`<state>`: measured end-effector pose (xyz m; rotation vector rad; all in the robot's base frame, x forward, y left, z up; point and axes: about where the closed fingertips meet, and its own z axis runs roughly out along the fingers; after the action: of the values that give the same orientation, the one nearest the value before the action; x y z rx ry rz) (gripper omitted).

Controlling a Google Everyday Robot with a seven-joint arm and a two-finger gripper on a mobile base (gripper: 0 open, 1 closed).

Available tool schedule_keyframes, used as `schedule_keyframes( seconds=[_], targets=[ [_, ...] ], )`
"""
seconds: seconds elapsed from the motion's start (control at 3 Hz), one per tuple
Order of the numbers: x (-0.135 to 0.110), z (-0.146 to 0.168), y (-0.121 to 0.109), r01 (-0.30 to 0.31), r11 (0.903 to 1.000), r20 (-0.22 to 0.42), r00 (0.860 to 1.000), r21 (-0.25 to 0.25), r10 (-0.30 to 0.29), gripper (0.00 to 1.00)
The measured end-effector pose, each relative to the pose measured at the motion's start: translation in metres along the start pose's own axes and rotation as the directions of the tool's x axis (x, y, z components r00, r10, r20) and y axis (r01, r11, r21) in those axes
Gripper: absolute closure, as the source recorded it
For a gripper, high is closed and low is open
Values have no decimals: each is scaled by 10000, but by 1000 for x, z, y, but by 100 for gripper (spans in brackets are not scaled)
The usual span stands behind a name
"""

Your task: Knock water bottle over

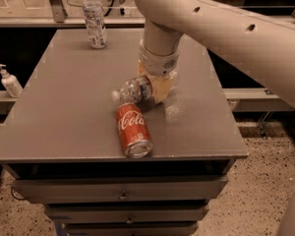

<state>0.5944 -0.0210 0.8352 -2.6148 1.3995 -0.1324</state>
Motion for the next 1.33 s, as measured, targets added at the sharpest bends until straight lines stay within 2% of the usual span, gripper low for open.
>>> schedule_keyframes(
  seconds=[0.33, 1.33],
  targets=[
    [7, -1, -3, -31, 10000, -345, 9994, 33, 32, 0],
    [16, -1, -2, 39, 9999, -737, 9973, -115, -47, 0]
  ],
)
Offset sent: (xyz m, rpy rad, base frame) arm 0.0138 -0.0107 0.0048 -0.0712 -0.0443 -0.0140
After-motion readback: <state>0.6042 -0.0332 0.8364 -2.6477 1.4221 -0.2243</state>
